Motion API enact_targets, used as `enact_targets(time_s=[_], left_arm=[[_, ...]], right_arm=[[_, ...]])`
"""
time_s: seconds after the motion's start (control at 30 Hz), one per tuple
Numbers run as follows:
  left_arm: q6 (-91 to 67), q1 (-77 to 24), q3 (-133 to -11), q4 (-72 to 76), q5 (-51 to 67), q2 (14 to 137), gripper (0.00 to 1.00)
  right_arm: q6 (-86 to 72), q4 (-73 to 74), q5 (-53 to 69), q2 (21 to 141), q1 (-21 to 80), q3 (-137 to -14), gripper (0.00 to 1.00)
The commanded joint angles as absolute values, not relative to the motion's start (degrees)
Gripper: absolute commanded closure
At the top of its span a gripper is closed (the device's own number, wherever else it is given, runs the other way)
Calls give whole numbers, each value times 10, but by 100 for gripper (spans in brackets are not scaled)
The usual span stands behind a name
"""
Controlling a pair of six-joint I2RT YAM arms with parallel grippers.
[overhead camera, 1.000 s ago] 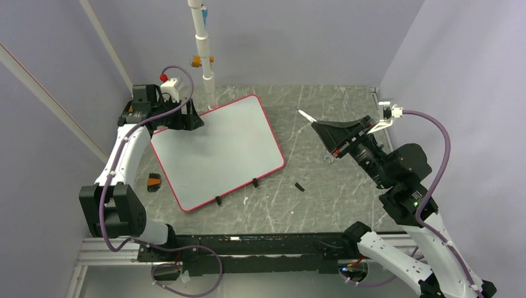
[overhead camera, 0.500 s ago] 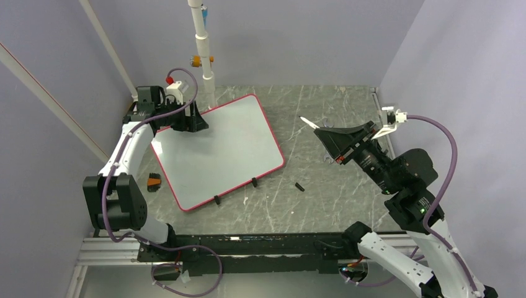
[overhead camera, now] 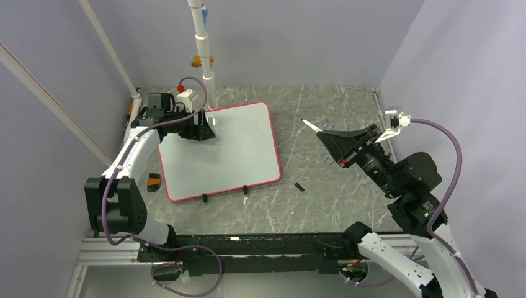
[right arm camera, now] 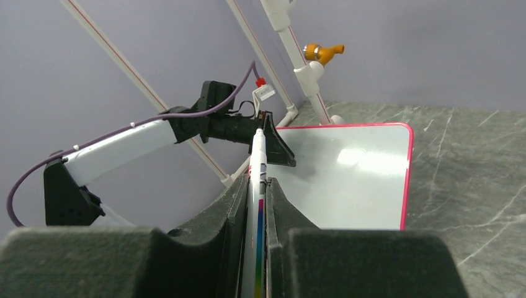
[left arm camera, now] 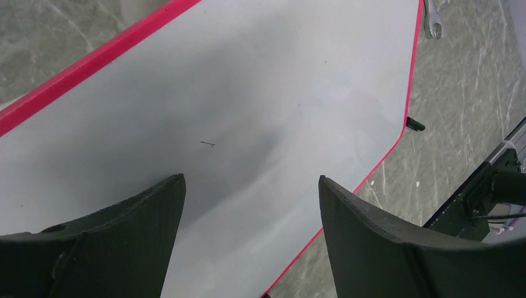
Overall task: Write a sentence on the whiteboard
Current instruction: Move the whiteboard to the center of the board.
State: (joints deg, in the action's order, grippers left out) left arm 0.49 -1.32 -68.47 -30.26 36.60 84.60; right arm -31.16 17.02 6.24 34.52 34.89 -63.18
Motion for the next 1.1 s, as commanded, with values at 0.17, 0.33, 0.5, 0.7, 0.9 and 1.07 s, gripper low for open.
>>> enact_targets(time_s=[0.17,0.33,0.5,0.7,0.9,1.07], left_arm=[[11,-20,-688,-273,353,755,16],[15,-19,-770,-298,295,766,13],[22,-8,-846,-322,290,853,11],[44,-2,-888,-347,305,930,10],[40,27,-858,-342,340,939,10],[22,26,-813,-339,328,890,11]], right_arm=[[-305,182,63,338,348,-653,100],[-291,184,63,357,349,-672,100],[-289,157,71,379,348,-666,100],[-281,158,82,402,349,-682,100],[-286,152,89,401,348,-674,100],[-288,143,92,397,348,-662,100]])
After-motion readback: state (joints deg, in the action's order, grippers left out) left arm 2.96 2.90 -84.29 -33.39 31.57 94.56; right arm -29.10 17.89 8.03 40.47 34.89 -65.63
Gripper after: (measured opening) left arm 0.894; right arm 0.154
